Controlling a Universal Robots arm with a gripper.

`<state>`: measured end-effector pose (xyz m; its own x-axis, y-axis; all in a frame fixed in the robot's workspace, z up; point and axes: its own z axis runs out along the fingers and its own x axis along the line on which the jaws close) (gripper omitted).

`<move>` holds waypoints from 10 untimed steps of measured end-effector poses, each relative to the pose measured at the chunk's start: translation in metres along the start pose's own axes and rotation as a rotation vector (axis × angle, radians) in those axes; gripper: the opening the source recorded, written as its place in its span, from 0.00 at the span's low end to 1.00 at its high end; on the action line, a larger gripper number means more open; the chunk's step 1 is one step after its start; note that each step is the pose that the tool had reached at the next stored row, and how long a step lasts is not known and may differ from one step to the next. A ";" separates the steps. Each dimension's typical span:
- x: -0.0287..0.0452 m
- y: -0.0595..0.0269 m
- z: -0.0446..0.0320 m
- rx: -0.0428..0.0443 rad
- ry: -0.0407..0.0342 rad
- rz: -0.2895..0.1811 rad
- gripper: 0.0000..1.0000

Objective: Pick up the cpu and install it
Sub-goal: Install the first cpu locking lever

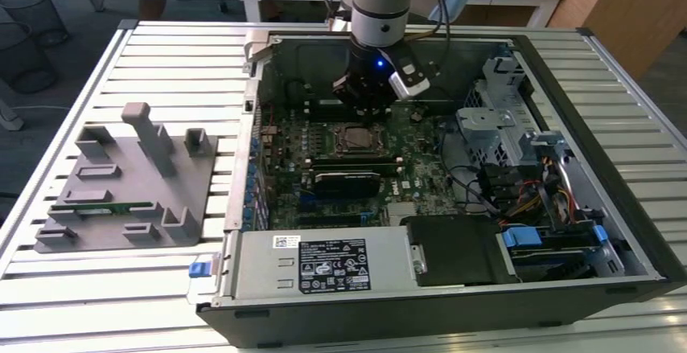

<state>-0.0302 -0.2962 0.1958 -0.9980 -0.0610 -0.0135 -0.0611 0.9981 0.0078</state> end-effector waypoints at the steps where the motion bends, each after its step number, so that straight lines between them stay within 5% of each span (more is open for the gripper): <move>1: 0.0000 0.0000 0.0003 -0.0001 -0.0001 0.000 0.11; 10: -0.0002 0.0004 -0.0014 -0.0192 -0.0022 0.000 0.11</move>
<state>-0.0301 -0.2958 0.1972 -0.9980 -0.0605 -0.0157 -0.0609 0.9978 0.0270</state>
